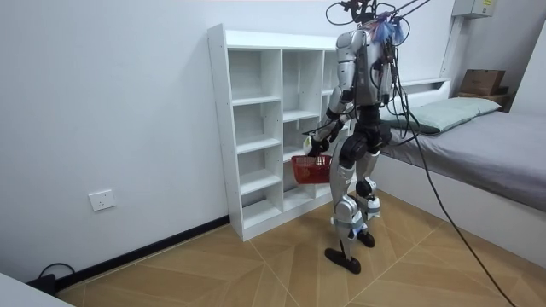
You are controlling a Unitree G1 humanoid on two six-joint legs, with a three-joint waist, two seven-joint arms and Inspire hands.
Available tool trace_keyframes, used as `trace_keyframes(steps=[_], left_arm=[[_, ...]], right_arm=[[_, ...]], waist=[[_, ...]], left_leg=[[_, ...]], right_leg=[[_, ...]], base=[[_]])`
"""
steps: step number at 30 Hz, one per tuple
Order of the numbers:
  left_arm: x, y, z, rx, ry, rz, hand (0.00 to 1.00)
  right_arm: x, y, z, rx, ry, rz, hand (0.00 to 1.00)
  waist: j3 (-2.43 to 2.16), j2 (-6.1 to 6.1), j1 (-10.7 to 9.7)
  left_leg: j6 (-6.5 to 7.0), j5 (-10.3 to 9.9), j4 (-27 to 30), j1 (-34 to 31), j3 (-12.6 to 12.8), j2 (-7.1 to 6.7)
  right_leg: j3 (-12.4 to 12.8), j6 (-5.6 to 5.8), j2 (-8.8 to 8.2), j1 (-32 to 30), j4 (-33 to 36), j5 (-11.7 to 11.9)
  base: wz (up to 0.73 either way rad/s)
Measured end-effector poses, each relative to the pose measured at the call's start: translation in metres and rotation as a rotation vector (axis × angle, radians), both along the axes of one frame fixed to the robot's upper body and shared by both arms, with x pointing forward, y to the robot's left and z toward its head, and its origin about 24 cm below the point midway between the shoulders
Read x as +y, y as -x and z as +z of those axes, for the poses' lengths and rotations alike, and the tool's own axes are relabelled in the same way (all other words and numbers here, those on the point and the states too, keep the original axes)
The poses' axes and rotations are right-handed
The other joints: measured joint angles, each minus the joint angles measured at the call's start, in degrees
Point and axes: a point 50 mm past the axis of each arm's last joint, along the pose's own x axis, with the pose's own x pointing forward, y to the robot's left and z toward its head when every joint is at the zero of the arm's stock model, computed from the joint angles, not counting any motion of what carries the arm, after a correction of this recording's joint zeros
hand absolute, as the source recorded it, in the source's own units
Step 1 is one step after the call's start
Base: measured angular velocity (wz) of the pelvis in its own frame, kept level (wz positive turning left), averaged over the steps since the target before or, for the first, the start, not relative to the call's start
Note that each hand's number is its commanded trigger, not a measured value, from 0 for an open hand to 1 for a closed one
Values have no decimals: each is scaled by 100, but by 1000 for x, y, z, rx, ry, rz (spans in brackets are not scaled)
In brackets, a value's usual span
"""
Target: Collect fruits from the closet
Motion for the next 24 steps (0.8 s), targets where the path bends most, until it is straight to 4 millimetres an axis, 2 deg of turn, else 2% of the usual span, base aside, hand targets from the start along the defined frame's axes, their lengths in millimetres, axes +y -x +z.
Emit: trace_keyframes(steps=[4, 9, 11, 14, 21, 24], left_arm=[[7, 0, 0, 0, -18, 4, 100], [19, 9, -4, 20, -60, 18, 100], [24, 18, -8, 42, -65, 45, 100], [33, 33, -14, 77, -73, 102, 100], [63, 75, -30, 187, -127, 272, 100], [75, 90, -33, 195, -159, 363, 100]], right_arm=[[-5, 2, -4, 13, 23, -6, 0], [-17, 15, -12, 50, 46, -49, 0], [-23, 23, -17, 74, 55, -77, 0], [-36, 38, -27, 127, 62, -158, 0], [-80, 75, -55, 284, 124, -414, 0], [-94, 99, -64, 353, 139, -536, 0]], waist=[[-3, 0, -6], [-26, 10, -13], [-54, 13, -14], [-67, 24, -8], [-112, 73, -19], [-134, 84, 7]], left_leg=[[0, 0, -46, 17, 7, 0], [0, 0, -59, 67, 8, -1], [0, 0, -88, 137, 12, 0], [0, 0, -156, 319, 4, 1], [-6, -3, -378, 775, -63, 20], [-6, -3, -460, 897, -56, 23]], right_leg=[[2, 3, 3, 3, -8, -8], [-3, 8, 7, 74, -63, -10], [-2, 16, 12, 151, -103, -16], [-14, 27, 28, 353, -210, -22], [-11, 44, 98, 812, -427, -31], [-7, 51, 116, 938, -508, -27]], base=[[0], [0], [0], [1], [3], [0]])
